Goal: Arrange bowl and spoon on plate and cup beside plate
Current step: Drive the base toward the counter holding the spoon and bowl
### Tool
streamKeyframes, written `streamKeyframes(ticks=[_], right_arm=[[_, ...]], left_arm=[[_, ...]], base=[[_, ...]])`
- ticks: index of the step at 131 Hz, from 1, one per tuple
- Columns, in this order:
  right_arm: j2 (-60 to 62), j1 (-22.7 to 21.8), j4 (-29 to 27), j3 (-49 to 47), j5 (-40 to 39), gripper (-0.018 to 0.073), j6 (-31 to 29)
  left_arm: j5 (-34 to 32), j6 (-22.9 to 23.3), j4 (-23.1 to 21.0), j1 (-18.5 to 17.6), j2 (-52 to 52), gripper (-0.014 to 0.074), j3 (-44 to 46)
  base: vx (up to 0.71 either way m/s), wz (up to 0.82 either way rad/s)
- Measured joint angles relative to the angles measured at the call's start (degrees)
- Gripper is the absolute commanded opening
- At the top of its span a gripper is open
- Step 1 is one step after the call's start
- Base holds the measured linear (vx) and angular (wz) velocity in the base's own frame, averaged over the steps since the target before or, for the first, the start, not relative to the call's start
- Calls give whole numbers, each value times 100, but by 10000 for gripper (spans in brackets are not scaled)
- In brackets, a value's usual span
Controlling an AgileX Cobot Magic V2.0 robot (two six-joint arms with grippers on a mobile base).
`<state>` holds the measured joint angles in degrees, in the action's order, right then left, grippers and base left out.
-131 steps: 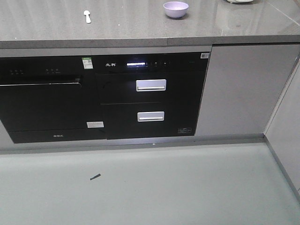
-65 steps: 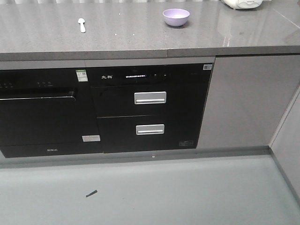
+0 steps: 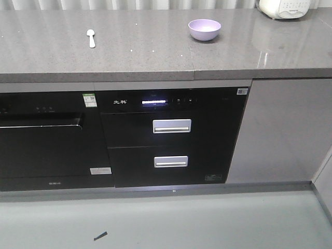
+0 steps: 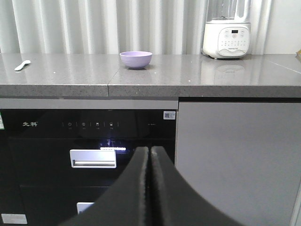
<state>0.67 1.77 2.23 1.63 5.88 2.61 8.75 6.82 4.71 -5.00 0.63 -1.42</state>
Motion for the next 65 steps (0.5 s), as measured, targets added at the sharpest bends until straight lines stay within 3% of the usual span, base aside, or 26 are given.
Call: streamKeyframes(ticks=[65], right_arm=[[0,0,0,0,0,-4,0]], left_arm=[[0,0,0,0,0,-6,0]], base=[[23,-1]])
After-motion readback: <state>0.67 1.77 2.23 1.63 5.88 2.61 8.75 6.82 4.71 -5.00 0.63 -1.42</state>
